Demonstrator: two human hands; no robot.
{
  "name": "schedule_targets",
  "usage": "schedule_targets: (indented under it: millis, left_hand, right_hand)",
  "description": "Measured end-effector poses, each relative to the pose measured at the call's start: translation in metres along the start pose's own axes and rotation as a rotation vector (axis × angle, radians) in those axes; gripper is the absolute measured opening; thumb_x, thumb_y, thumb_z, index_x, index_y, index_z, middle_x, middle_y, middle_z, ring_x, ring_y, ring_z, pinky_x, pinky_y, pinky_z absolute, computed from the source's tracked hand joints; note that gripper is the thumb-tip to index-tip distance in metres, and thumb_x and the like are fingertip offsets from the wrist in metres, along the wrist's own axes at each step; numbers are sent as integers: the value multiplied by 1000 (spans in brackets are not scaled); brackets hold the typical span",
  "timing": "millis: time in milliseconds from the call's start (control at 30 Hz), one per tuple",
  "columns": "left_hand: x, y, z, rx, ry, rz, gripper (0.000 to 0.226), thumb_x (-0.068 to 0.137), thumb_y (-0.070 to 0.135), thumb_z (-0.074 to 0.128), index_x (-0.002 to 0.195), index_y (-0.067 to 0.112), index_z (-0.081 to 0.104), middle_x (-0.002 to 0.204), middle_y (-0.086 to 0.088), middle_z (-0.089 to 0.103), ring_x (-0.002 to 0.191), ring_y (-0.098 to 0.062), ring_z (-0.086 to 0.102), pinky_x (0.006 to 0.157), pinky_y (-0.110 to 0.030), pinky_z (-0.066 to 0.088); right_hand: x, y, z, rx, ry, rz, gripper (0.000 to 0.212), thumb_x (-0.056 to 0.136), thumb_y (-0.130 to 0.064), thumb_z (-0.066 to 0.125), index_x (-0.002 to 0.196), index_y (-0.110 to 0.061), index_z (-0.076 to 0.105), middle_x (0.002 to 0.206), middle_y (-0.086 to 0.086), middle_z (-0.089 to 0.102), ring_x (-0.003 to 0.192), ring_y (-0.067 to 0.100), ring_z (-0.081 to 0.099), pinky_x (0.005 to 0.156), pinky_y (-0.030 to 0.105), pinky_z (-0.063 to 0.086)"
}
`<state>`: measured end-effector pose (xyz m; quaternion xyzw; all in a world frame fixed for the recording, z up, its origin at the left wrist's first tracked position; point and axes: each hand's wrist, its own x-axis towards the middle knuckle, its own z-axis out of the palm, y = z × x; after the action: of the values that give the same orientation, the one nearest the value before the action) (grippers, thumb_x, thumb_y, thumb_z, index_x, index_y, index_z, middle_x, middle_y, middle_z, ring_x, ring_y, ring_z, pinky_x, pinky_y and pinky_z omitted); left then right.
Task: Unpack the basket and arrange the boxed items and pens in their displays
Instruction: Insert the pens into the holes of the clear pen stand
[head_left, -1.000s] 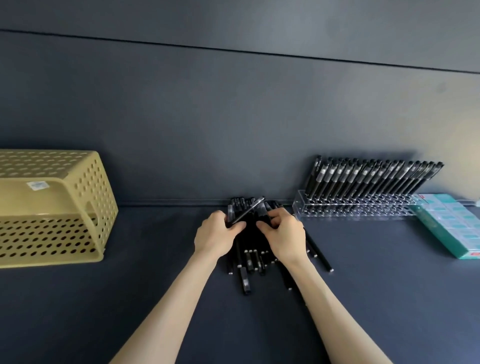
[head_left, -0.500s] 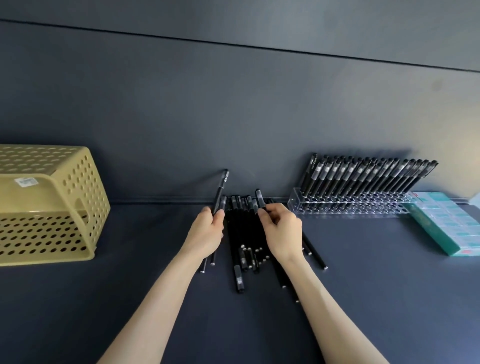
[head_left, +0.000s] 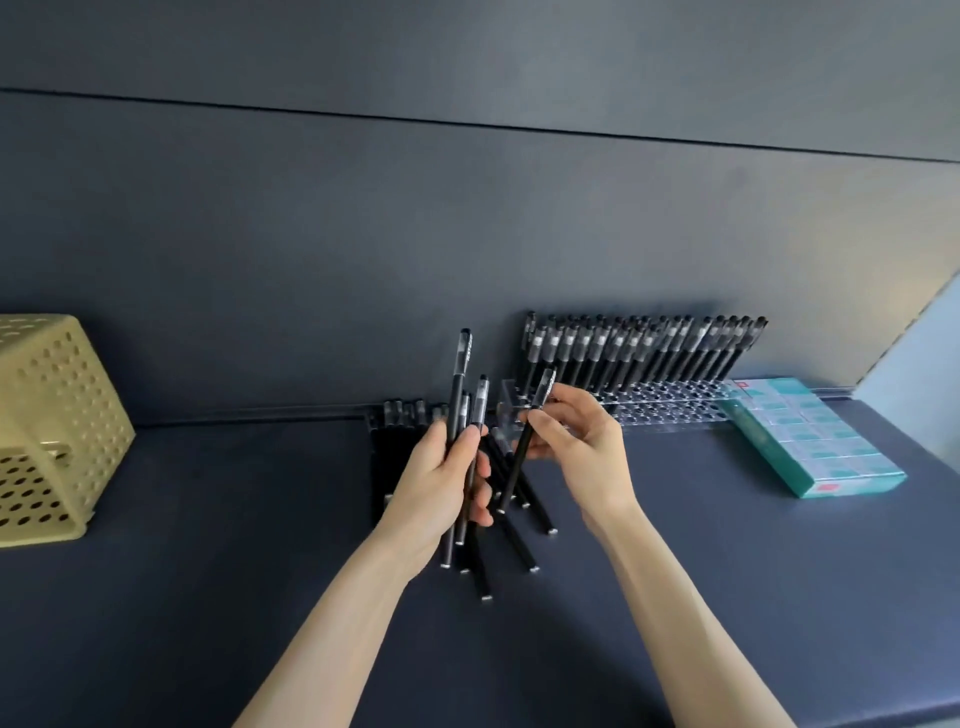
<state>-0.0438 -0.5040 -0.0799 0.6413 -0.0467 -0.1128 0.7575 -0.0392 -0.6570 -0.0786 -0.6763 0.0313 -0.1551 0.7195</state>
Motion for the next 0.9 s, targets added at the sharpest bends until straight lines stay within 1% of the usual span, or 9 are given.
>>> schedule_targets:
  millis: [100, 200, 333, 467, 533, 600, 733, 800, 900]
  left_hand:
    - [2, -8, 44, 10, 15, 30, 23, 100, 31, 45, 104, 8, 48, 59, 6, 52, 44, -10, 35, 40, -22, 32]
    - [5, -20, 92, -3, 62, 81, 27, 100, 29, 44, 100, 2, 46, 61, 7, 50, 46, -9, 30, 44, -25, 25]
    - [6, -40, 146, 75, 106, 114, 24, 100, 23, 44, 104, 2, 56, 60, 12, 53, 48, -4, 38, 45, -18, 32]
    - [13, -48, 165, 157, 214, 138, 20, 100, 22, 44, 98, 5, 55, 68, 5, 52, 49, -1, 41, 48, -15, 37]
    - [18, -47, 169, 209, 249, 162, 21, 100, 25, 43, 92, 6, 49, 67, 7, 52, 50, -4, 41, 54, -19, 40]
    - [25, -45, 173, 218, 261, 193, 20, 100, 29, 41, 92, 12, 47, 63, 12, 52, 54, -6, 44, 63, -28, 43]
    - [33, -43, 179, 208, 286, 287, 15, 101, 30, 38, 97, 20, 48, 63, 14, 49, 59, -5, 43, 68, -29, 44]
    - [34, -44, 181, 211, 292, 337, 12, 102, 28, 38, 99, 24, 49, 63, 13, 45, 59, -5, 40, 63, -20, 41]
    - [34, -47, 182, 193, 305, 371, 20, 102, 26, 38, 115, 16, 48, 62, 14, 40, 56, -2, 36, 57, -12, 38]
  right_hand:
    - [2, -6, -48, 2, -28, -35, 45, 85, 0, 64, 123, -19, 49, 66, -12, 60, 65, 19, 68, 57, 26, 55]
    - [6, -13, -98, -21, -69, -72, 56, 84, 3, 63, 125, -31, 46, 67, -6, 53, 64, 23, 67, 55, 31, 56]
    - [17, -19, -146, -77, -73, -116, 50, 85, 2, 62, 124, -26, 47, 70, 8, 48, 70, 36, 66, 57, 35, 57]
    - [34, -21, -166, -123, 1, -169, 42, 86, -2, 61, 120, -22, 47, 66, 5, 53, 61, 16, 60, 57, 30, 57]
    - [45, -23, -171, -166, 28, -225, 40, 87, -6, 62, 119, -24, 47, 70, 2, 55, 61, 16, 60, 59, 31, 56]
    - [57, -25, -173, -229, 60, -286, 39, 88, -10, 62, 116, -32, 47, 78, -6, 56, 64, 27, 63, 65, 36, 56]
    - [77, -34, -167, -289, 125, -417, 49, 88, -9, 61, 108, -51, 45, 87, -14, 53, 67, 27, 64, 66, 24, 51]
    - [85, -35, -163, -279, 137, -445, 49, 88, -8, 60, 108, -50, 45, 87, -13, 53, 69, 24, 64, 67, 21, 50]
    - [94, -34, -159, -298, 133, -482, 43, 89, -8, 60, 115, -39, 48, 91, -15, 53, 74, 20, 65, 66, 10, 45]
